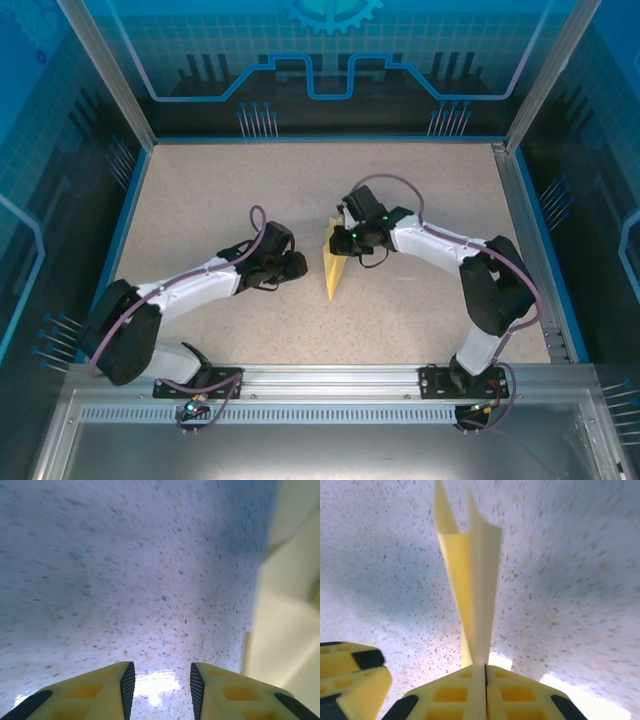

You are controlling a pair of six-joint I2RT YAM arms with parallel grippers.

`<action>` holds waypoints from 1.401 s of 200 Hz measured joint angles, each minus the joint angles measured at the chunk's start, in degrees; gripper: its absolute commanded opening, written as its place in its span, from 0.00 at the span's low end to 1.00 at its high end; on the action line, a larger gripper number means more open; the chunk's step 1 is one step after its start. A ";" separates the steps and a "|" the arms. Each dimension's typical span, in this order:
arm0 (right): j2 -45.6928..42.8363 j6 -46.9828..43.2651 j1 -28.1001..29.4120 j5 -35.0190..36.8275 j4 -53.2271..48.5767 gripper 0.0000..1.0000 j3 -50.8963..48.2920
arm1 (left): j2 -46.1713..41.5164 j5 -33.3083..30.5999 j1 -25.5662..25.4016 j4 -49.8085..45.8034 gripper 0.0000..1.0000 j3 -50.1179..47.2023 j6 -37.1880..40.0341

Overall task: Fold a paper plane with a square sheet of paper (pick it up from the middle)
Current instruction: Turn over the paper at the center of the table.

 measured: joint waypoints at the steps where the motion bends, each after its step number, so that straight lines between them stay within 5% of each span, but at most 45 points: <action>1: 0.00 -0.13 0.17 0.48 -0.48 0.09 0.39 | -0.35 -0.35 0.02 -0.09 0.43 -0.15 -0.11; 47: 5.51 0.28 8.37 29.31 -31.01 0.08 17.46 | -8.37 -10.12 0.72 -3.32 0.49 -4.52 -4.17; 101: 22.14 5.14 13.14 39.12 -47.34 0.10 27.45 | -15.06 -16.70 0.98 -6.84 0.53 -7.52 -7.30; 139: 32.44 6.40 16.48 36.06 -48.68 0.17 35.87 | -18.80 -18.05 1.18 -8.52 0.54 -9.31 -8.57; 196: 33.75 4.09 18.23 23.15 -40.24 0.60 37.53 | -21.97 -18.27 1.18 -10.10 0.58 -10.64 -9.07; 229: 24.39 2.16 18.03 14.95 -29.94 0.80 27.61 | -22.32 -17.11 1.22 -10.03 0.61 -10.64 -9.60; 280: 0.37 -0.13 11.54 1.81 -11.56 0.82 6.03 | -17.99 -11.23 1.25 -8.11 0.62 -10.64 -9.35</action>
